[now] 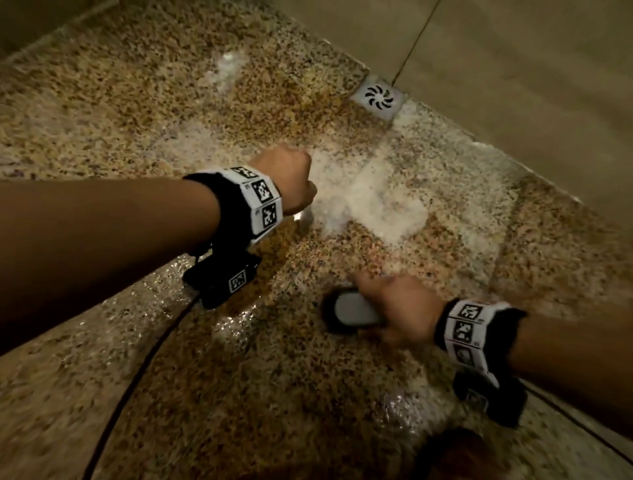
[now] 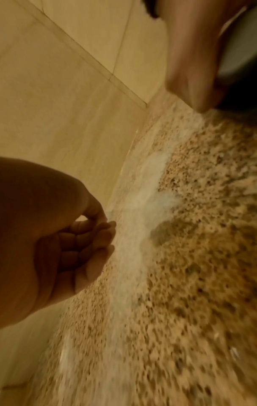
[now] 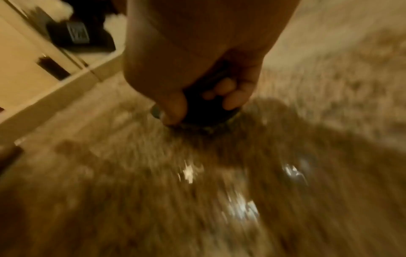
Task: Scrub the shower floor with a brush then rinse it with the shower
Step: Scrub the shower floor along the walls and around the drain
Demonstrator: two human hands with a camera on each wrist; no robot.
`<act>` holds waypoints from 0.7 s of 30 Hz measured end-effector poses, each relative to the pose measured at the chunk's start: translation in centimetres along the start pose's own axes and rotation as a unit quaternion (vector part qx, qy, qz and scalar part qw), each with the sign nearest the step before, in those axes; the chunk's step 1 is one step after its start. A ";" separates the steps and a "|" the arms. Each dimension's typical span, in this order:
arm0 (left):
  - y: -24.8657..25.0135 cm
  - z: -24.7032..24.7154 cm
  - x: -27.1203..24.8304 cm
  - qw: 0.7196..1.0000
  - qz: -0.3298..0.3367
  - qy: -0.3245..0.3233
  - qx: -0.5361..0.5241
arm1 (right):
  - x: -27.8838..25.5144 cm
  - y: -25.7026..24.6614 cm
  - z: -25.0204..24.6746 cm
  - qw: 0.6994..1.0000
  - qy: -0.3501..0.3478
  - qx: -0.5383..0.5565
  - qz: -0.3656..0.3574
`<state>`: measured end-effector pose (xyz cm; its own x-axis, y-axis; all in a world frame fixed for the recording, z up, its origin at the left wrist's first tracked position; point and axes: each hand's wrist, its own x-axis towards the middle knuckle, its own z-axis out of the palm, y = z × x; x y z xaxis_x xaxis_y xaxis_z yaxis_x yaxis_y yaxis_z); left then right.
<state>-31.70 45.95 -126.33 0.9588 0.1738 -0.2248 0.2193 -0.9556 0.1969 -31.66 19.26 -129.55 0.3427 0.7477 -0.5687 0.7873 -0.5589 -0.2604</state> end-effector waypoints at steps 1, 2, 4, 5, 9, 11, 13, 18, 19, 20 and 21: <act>-0.1 0.4 0.2 1.000 -0.002 -0.009 0.006 | 0.8 1.1 -0.4 0.999 0.031 0.002 0.023; -0.3 0.9 0.2 1.000 -0.004 -0.019 0.007 | 2.1 2.4 -1.3 0.995 0.068 0.002 0.073; -0.7 1.6 0.0 0.999 -0.006 -0.034 0.001 | 4.7 5.8 -4.3 0.974 0.114 -0.027 0.193; -0.6 1.7 0.0 0.999 -0.005 -0.036 0.000 | 5.1 7.2 -6.0 0.962 0.130 -0.035 0.237; -0.6 1.8 -0.1 0.999 -0.007 -0.032 0.000 | 2.5 7.3 -6.2 0.984 0.118 0.002 0.132; -0.8 2.0 -0.3 0.999 -0.002 -0.032 0.011 | 0.0 4.8 -3.3 0.999 0.037 0.008 0.031; -1.3 2.5 -0.6 0.999 0.000 -0.033 0.023 | -0.5 4.1 -1.6 1.000 0.005 -0.018 0.002; -2.4 2.4 -0.9 0.999 -0.010 -0.027 0.024 | 5.2 7.7 -6.9 0.965 0.112 -0.071 0.225; -2.5 2.0 -0.9 0.999 -0.010 -0.017 0.029 | 5.8 7.3 -7.8 0.960 0.130 -0.078 0.236; -2.5 1.6 -0.8 0.999 -0.008 -0.007 0.035 | 6.0 6.2 -8.2 0.961 0.142 -0.074 0.225; -2.7 1.2 -0.9 0.999 -0.010 0.001 0.040 | 6.2 4.4 -8.2 0.969 0.144 -0.064 0.189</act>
<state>-33.36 48.14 -127.86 0.9546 0.1943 -0.2257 0.2241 -0.9678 0.1148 -21.88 24.41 -127.83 0.7339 0.5772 -0.3581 0.6282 -0.7773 0.0346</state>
